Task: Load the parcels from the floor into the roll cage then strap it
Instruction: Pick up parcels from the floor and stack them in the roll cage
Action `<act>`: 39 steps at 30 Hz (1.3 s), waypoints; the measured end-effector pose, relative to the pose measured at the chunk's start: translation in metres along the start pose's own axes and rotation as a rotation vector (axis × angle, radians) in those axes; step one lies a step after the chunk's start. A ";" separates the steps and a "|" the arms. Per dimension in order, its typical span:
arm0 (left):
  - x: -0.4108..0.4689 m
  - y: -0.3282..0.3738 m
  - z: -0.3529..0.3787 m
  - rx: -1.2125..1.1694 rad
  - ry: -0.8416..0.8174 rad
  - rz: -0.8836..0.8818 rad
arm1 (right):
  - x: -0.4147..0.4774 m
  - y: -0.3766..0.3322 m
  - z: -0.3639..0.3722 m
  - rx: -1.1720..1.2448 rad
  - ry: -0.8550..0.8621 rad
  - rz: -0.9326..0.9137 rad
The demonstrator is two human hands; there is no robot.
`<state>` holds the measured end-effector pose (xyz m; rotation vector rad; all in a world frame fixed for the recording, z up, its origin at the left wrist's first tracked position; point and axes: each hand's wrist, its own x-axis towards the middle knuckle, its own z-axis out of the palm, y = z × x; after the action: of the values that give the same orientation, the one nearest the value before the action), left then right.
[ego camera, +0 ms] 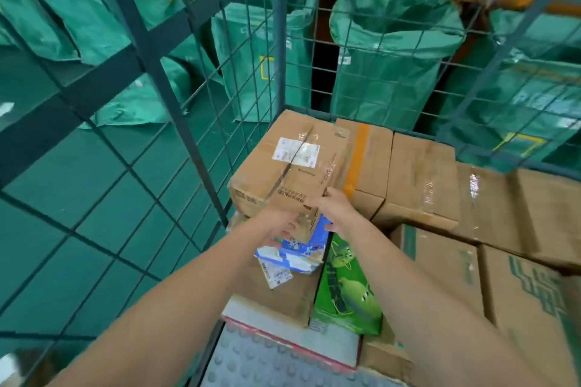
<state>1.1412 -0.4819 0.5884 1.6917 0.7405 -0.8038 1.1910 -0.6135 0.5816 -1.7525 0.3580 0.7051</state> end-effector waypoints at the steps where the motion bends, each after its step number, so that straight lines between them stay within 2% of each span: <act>1: 0.000 0.005 -0.002 0.051 -0.015 0.020 | 0.000 0.000 0.000 0.001 0.003 -0.004; 4: 0.004 0.013 -0.006 0.198 -0.053 0.142 | -0.002 -0.001 0.004 -0.016 0.054 -0.001; 7: 0.013 0.020 -0.009 0.236 -0.107 0.239 | -0.002 -0.003 0.004 -0.034 0.100 0.007; 9: 0.023 0.025 -0.018 0.323 0.079 0.338 | -0.003 -0.005 0.002 -0.071 0.110 0.006; 11: 0.030 0.028 -0.036 0.389 0.383 0.420 | -0.001 -0.003 0.001 -0.060 0.139 0.017; 13: 0.036 0.029 -0.056 0.382 0.558 0.436 | 0.004 -0.004 0.004 -0.029 0.166 0.025; 16: 0.044 0.028 -0.076 0.366 0.535 0.249 | 0.016 -0.003 0.011 -0.010 0.195 0.039; 18: 0.055 0.026 -0.081 0.239 0.443 0.129 | 0.024 -0.002 0.017 0.037 0.223 0.035; 20: 0.067 0.026 -0.079 0.085 0.350 0.091 | 0.032 -0.001 0.022 0.080 0.248 0.015; 24: 0.066 0.035 -0.071 0.115 0.450 0.119 | 0.048 -0.005 0.025 0.078 0.319 -0.040; 27: 0.061 0.052 -0.076 0.099 0.546 0.144 | 0.062 -0.018 0.022 0.126 0.278 -0.043; 35: 0.088 0.098 -0.091 -0.035 0.637 0.387 | 0.111 -0.048 0.013 0.213 0.275 -0.091; 39: 0.106 0.094 -0.086 -0.073 0.635 0.402 | 0.124 -0.045 0.011 0.160 0.267 -0.118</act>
<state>1.2911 -0.4128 0.5711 1.9575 0.7945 0.0545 1.3098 -0.5754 0.5363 -1.7014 0.4752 0.3484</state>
